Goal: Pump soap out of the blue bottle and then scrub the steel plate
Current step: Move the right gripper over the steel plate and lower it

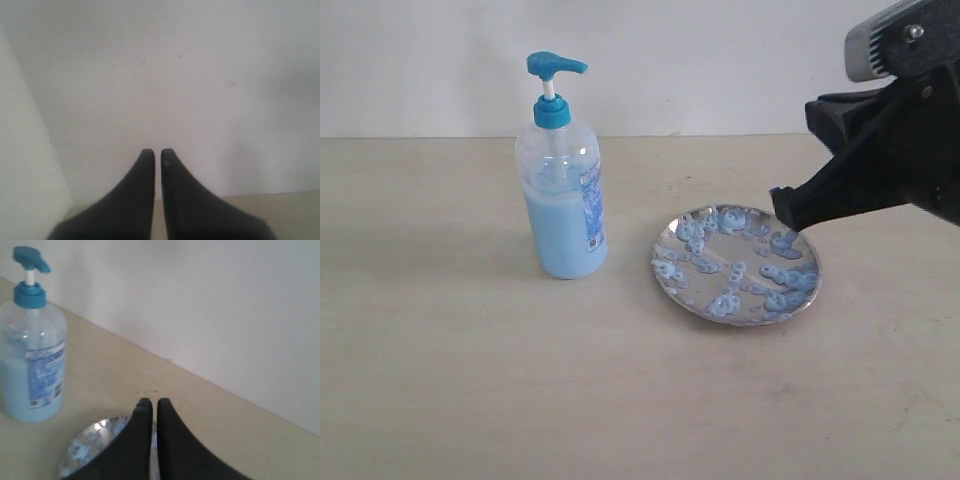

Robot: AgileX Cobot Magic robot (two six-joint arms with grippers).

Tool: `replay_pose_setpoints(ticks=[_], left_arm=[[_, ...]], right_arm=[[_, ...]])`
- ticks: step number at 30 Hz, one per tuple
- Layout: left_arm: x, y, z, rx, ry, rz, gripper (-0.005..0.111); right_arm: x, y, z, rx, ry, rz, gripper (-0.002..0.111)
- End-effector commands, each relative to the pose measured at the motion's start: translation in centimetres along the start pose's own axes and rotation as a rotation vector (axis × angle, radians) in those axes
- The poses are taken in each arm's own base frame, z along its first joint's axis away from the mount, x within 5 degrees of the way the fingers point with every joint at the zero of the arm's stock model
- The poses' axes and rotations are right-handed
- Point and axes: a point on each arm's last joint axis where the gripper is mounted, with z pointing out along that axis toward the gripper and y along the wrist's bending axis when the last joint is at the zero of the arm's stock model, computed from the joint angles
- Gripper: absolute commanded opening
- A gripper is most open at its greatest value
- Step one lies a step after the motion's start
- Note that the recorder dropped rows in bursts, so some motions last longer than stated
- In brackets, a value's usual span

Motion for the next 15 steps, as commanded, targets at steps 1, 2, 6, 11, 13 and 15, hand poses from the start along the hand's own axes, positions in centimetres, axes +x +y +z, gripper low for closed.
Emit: replay_pose_setpoints(ticks=[1, 2, 6, 11, 13, 15], left_arm=[[4.3, -0.3, -4.1, -0.009, -0.005, -0.284, 0.004], [5.1, -0.7, -4.6, 0.036, -0.04, -0.325, 0.004], [8.2, -1.6, -6.0, 0.141, -0.099, -0.338, 0.004], [12.1, -1.9, -5.6, 0.098, 0.068, -0.385, 0.004], [13.7, -2.0, -5.5, 0.077, 0.136, -0.409, 0.004], [14.3, -2.2, -5.4, 0.076, 0.15, -0.437, 0.004]], right_arm=[[0.3, 0.8, -0.2, -0.095, 0.04, 0.015, 0.0], [0.3, 0.8, -0.2, -0.102, 0.043, 0.013, 0.0], [0.1, 0.5, -0.2, -0.065, 0.024, -0.046, 0.0], [0.0, 0.3, -0.2, -0.04, 0.013, -0.035, 0.0], [0.1, 0.4, -0.2, -0.06, 0.022, -0.031, 0.0], [0.2, 0.6, -0.2, -0.074, 0.029, -0.029, 0.0]])
